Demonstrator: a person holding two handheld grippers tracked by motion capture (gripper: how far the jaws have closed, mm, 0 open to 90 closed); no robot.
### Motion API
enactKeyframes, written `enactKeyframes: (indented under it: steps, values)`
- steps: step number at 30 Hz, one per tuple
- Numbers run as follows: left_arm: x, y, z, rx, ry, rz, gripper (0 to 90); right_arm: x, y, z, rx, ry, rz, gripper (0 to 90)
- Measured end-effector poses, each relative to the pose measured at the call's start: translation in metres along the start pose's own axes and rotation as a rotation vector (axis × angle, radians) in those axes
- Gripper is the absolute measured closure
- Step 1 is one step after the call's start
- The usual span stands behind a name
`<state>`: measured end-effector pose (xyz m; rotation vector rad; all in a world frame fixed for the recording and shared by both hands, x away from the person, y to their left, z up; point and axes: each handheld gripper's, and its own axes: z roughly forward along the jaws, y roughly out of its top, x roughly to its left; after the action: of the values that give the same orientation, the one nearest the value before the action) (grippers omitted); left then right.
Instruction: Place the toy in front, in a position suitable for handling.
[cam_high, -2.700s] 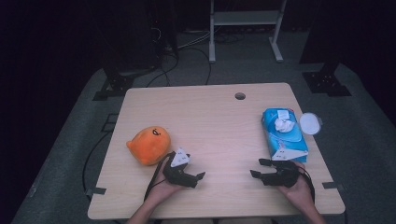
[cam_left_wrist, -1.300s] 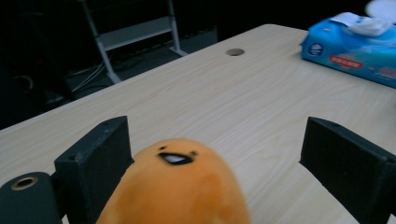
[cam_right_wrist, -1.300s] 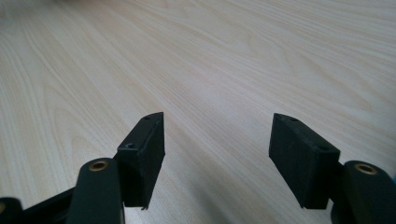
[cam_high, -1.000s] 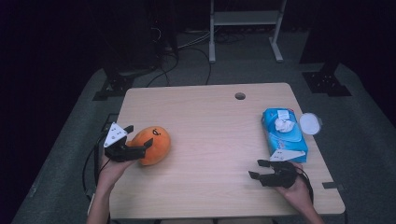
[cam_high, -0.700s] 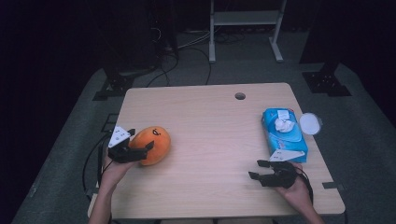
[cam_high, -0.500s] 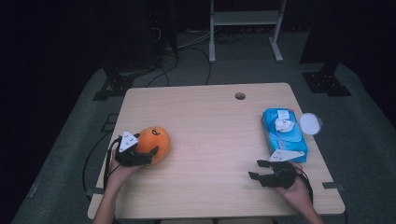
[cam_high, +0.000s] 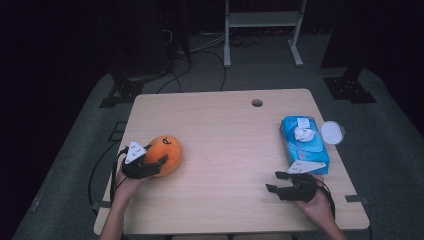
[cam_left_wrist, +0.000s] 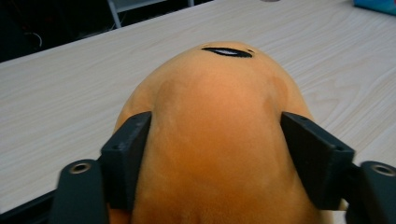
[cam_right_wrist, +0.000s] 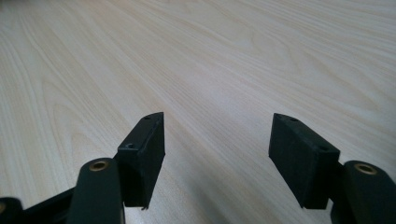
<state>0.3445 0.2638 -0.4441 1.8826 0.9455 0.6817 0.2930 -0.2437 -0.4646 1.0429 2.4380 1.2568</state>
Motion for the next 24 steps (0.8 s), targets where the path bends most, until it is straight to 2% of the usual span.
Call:
enactKeyframes:
  steps: [1, 4, 8, 10, 11, 13, 17, 20, 24]
  values:
    - [0.001, 0.000, -0.001, -0.002, -0.004, -0.017, 33.2, 0.000, 0.000, 0.000, 0.000, 0.000, 0.001, 35.0]
    - [0.003, 0.002, -0.003, 0.000, -0.003, -0.027, 35.6, 0.000, 0.000, 0.000, 0.001, -0.002, 0.000, 35.2]
    - [0.002, 0.005, -0.005, -0.004, -0.002, -0.023, 41.6, 0.000, 0.000, 0.000, 0.004, -0.003, -0.004, 35.2]
    - [0.002, 0.006, -0.007, -0.007, -0.015, -0.020, 46.0, 0.001, 0.000, 0.000, 0.002, -0.004, -0.005, 35.2]
    - [0.003, 0.007, -0.008, -0.014, -0.017, -0.030, 46.3, 0.001, 0.000, 0.000, 0.001, -0.005, -0.005, 35.2]
    - [0.005, 0.007, -0.010, -0.031, -0.043, -0.061, 47.3, 0.000, 0.000, 0.000, 0.002, -0.005, -0.005, 35.2]
    - [0.005, 0.008, -0.011, -0.051, -0.065, -0.085, 47.4, 0.000, 0.000, 0.000, 0.002, -0.004, -0.006, 35.2]
    - [0.006, 0.011, -0.014, -0.106, -0.127, -0.140, 47.3, 0.001, 0.000, 0.000, 0.000, -0.005, -0.004, 35.1]
    - [0.001, 0.016, -0.017, -0.142, -0.168, -0.154, 47.3, 0.000, 0.000, 0.000, 0.001, -0.006, -0.007, 35.1]
